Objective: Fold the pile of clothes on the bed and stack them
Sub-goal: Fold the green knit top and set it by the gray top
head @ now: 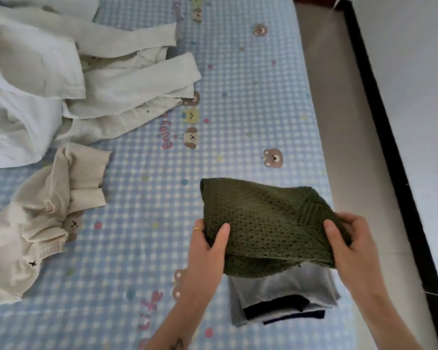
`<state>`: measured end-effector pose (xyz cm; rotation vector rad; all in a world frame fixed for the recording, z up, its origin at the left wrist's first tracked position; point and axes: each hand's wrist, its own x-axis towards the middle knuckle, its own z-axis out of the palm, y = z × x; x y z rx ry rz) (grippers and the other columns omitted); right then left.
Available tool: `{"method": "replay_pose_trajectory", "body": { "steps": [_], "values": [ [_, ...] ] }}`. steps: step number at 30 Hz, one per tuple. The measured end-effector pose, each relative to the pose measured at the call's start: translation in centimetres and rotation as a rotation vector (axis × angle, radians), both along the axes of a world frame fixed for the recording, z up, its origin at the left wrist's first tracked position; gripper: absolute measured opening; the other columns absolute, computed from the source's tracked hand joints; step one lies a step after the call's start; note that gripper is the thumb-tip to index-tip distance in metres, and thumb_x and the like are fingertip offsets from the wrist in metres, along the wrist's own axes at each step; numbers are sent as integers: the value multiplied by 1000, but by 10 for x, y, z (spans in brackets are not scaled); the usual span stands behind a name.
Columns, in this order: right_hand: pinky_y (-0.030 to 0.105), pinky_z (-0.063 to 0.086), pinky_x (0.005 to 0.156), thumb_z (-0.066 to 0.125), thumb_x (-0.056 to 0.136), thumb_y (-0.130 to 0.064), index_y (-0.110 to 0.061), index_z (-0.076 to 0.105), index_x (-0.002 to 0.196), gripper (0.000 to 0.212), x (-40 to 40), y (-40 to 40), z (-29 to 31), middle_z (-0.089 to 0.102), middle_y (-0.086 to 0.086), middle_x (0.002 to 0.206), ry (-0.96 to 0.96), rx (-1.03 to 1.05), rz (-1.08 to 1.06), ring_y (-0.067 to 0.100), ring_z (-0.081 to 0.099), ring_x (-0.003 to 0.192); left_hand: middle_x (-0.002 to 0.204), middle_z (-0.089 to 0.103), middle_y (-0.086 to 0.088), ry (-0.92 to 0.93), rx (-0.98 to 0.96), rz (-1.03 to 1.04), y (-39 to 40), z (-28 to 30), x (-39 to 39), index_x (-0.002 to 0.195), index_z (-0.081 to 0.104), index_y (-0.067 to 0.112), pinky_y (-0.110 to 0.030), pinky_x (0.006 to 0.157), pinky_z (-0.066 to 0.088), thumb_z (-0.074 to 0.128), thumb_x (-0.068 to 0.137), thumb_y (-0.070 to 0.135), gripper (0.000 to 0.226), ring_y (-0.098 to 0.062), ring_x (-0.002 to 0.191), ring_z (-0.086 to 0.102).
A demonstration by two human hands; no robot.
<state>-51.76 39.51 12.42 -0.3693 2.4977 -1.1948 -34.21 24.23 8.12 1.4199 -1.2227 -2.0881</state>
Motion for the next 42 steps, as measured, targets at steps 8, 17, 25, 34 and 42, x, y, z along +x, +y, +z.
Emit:
{"method": "replay_pose_trajectory", "body": {
  "steps": [8,17,25,34,42],
  "values": [
    [16,42,59,62,90,-22,-16,48,116,30,-6,89,-119,68,9,105,-251,377,-2,14,61,79,132,53,-3,-450,93,-343,77,-100,-11,141,31,11,-38,101,45,53,94,30,55,-21,117,53],
    [50,46,94,53,91,-40,-10,41,135,55,2,93,-115,51,17,132,234,716,178,38,50,117,124,47,0,-622,-287,-542,98,-106,17,129,38,17,-17,83,48,58,90,30,46,-13,103,58],
    [65,23,108,17,94,-56,-24,20,149,64,0,29,-169,17,8,157,348,896,654,31,19,144,153,23,-16,-617,-1208,-1058,57,-146,-36,146,32,13,-48,110,22,45,87,61,77,-31,141,25],
    [63,29,104,11,87,-64,-12,49,136,82,20,0,-140,43,13,145,279,786,468,35,38,135,149,37,-7,-673,-997,-1052,23,-113,-1,141,41,17,-38,117,17,42,90,48,60,-17,138,34],
    [27,33,110,44,97,-34,-23,28,145,51,167,-147,-108,27,-1,154,130,398,797,14,31,140,100,67,-25,-1073,-851,-411,-124,-79,232,99,69,-4,-51,70,56,93,42,3,63,-45,90,66]
  ]
}}
